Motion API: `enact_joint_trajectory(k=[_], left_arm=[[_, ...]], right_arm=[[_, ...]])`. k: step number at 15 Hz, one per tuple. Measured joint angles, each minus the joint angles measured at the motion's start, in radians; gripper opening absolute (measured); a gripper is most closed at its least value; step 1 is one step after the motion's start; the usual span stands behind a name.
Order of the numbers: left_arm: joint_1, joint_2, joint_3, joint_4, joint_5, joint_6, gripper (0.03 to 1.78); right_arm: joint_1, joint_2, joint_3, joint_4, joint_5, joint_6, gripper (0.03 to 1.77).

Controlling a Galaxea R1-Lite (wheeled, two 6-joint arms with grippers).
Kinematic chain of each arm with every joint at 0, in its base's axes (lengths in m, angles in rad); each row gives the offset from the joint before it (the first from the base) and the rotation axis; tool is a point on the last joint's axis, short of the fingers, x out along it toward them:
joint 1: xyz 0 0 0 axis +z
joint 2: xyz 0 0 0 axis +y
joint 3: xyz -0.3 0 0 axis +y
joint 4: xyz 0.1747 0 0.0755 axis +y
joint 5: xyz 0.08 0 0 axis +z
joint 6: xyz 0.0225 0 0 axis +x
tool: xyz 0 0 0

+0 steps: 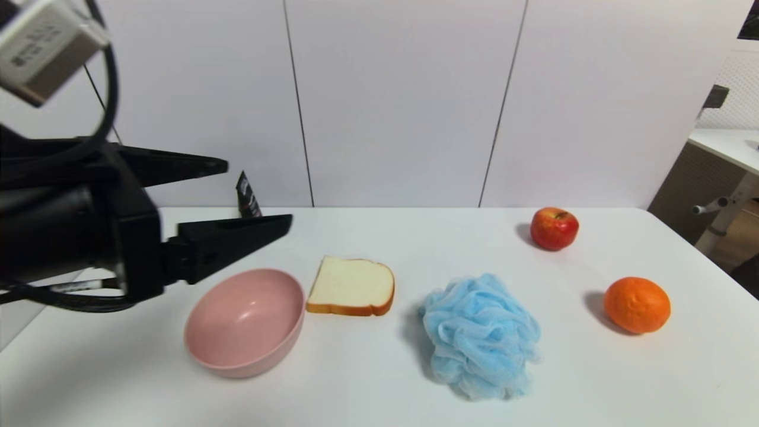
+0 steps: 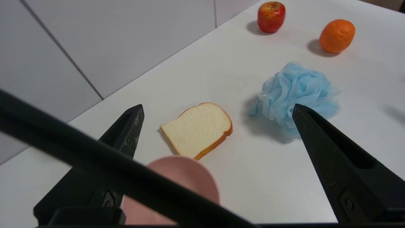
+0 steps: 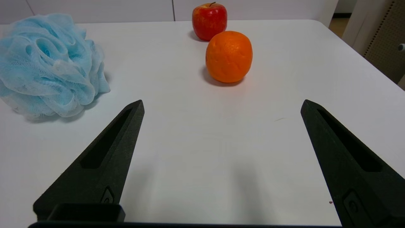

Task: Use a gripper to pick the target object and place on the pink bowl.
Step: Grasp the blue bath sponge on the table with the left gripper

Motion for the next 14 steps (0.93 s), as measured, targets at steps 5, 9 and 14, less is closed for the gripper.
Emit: enact_joint_trajectory(k=[5, 9, 14], left_arm=[[-0.145, 0.304, -0.148, -0.003, 0.0, 0.025, 1.69], [-0.225, 0.567, -0.322, -0.004, 0.0, 0.024, 1.69], [-0.306, 0.813, -0.487, -0.001, 0.0, 0.016, 1.69]], right_arm=[[0.0, 0.0, 0.0, 0.0, 0.0, 0.0, 1.71], [0.0, 0.0, 0.0, 0.0, 0.0, 0.0, 1.71], [0.0, 0.0, 0.0, 0.0, 0.0, 0.0, 1.71]])
